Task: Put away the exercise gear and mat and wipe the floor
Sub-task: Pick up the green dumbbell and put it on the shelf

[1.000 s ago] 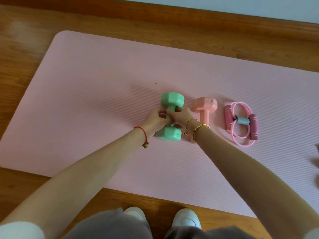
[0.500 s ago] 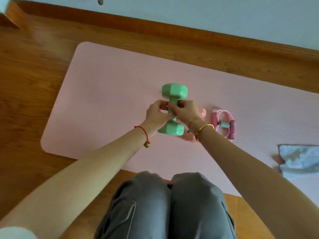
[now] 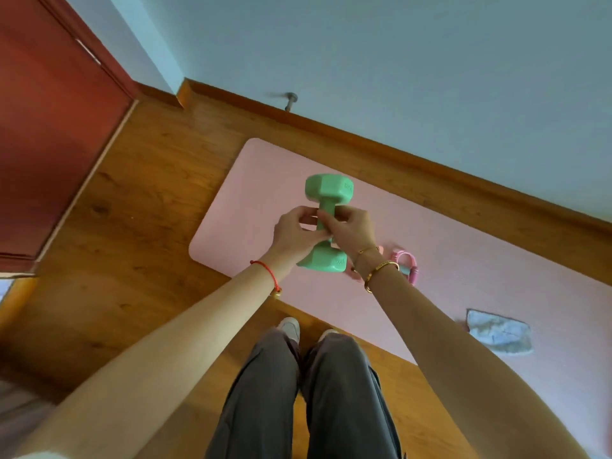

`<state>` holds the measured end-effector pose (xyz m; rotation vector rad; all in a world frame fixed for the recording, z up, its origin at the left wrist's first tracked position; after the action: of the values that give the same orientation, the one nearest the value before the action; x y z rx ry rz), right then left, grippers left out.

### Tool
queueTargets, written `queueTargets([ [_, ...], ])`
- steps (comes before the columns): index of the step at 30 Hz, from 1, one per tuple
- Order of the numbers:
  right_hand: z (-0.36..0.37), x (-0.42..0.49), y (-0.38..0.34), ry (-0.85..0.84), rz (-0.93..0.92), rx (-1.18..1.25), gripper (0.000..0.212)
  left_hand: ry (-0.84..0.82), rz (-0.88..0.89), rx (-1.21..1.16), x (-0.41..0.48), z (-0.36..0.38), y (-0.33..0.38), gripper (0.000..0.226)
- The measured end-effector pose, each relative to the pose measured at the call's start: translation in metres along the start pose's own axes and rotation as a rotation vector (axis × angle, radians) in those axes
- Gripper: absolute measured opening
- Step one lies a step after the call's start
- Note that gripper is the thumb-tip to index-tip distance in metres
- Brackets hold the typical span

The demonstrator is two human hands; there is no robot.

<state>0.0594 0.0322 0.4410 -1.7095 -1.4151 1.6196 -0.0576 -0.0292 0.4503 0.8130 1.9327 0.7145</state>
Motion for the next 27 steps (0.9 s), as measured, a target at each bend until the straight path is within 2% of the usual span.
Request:
queueTargets([
  [8, 0.018, -0.128, -0.133, -0.191, -0.045, 0.024, 0.030, 0.169, 0.006, 0.002, -0.130, -0.116, 0.072, 0.034],
  [12, 0.049, -0.175, -0.170, -0.330, -0.063, -0.026, 0.020, 0.257, -0.067, -0.026, -0.187, -0.165, 0.074, 0.035],
  [14, 0.072, -0.198, -0.185, -0.412, -0.081, -0.064, 0.011, 0.315, -0.105, -0.047, -0.210, -0.192, 0.066, 0.038],
  [17, 0.112, -0.227, -0.199, -0.503, -0.111, -0.151, 0.011, 0.409, -0.152, -0.067, -0.243, -0.227, 0.050, 0.039],
  [22, 0.212, -0.288, -0.205, -0.703, -0.183, -0.330, 0.045, 0.604, -0.288, -0.211, -0.308, -0.299, -0.018, 0.049],
  [24, 0.228, -0.293, -0.205, -0.726, -0.214, -0.353, 0.042, 0.602, -0.303, -0.214, -0.315, -0.304, -0.027, 0.045],
  [27, 0.290, -0.327, -0.194, -0.802, -0.210, -0.419, 0.033, 0.675, -0.360, -0.296, -0.350, -0.341, -0.069, 0.042],
])
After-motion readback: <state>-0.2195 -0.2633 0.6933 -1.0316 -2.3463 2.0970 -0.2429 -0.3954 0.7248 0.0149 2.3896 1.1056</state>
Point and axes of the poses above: each hand's wrist, its own x-axis towards the middle knuckle, its own z-axis out of the palm, y = z × x, the point moved 6 cm from there along x, towards the middle knuckle, and after that the axes turned 8 degrees about x, right-handed, at the moved point
